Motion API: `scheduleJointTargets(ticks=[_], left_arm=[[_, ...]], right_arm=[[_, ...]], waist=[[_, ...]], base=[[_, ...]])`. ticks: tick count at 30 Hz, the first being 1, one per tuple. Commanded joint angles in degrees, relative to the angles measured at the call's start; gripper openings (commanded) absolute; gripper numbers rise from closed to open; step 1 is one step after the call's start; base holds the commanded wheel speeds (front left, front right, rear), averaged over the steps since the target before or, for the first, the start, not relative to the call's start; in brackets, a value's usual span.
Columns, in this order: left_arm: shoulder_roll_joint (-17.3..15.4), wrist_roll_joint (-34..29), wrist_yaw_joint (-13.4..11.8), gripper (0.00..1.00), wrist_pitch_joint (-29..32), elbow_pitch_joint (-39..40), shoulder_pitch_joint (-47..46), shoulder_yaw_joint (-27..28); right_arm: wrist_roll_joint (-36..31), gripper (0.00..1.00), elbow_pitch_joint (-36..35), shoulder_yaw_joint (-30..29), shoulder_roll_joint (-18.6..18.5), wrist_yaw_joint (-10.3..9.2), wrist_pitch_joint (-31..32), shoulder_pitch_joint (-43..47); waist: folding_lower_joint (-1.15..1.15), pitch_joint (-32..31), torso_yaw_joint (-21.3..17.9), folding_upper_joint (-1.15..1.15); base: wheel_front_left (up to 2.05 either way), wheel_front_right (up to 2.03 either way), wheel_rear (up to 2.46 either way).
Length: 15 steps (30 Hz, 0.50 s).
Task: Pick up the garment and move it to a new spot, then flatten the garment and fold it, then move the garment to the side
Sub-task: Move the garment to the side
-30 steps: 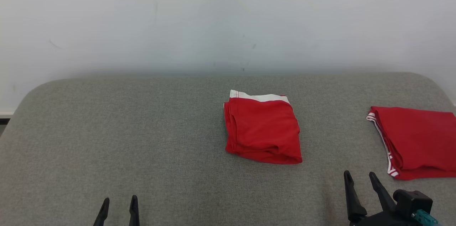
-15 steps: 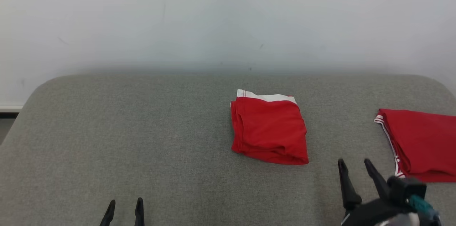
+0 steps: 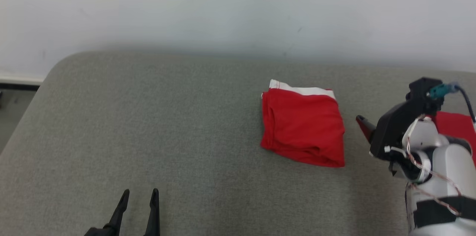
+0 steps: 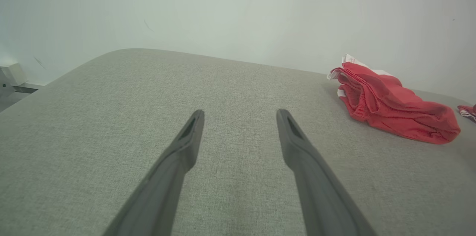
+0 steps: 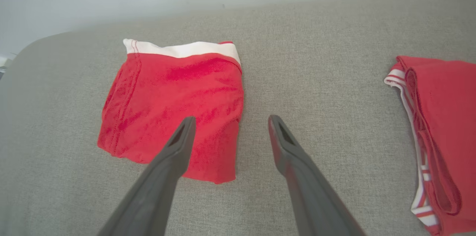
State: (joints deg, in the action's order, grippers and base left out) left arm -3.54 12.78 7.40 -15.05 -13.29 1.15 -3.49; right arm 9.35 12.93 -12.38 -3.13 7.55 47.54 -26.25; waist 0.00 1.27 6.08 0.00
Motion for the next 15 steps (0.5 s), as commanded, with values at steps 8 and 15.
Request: scheduleJointTargets(ticks=[8,15], left_arm=[[-0.19,-0.18,0.06,1.0,-0.17,1.05,-3.53,-0.55],[0.06,0.05,0.07,1.0,-0.17,0.96,-4.9,-1.12]], right_arm=[[-13.21,1.0,11.75,-7.48,0.12,-0.1,3.78,-10.52],[-15.54,1.0,17.12,-9.68,0.18,-0.11,0.85,-13.37]], waist=[[0.0,8.48,6.55,0.0],[0.0,11.38,7.99,0.0]], base=[[0.0,0.0,0.0],[0.0,0.0,0.0]])
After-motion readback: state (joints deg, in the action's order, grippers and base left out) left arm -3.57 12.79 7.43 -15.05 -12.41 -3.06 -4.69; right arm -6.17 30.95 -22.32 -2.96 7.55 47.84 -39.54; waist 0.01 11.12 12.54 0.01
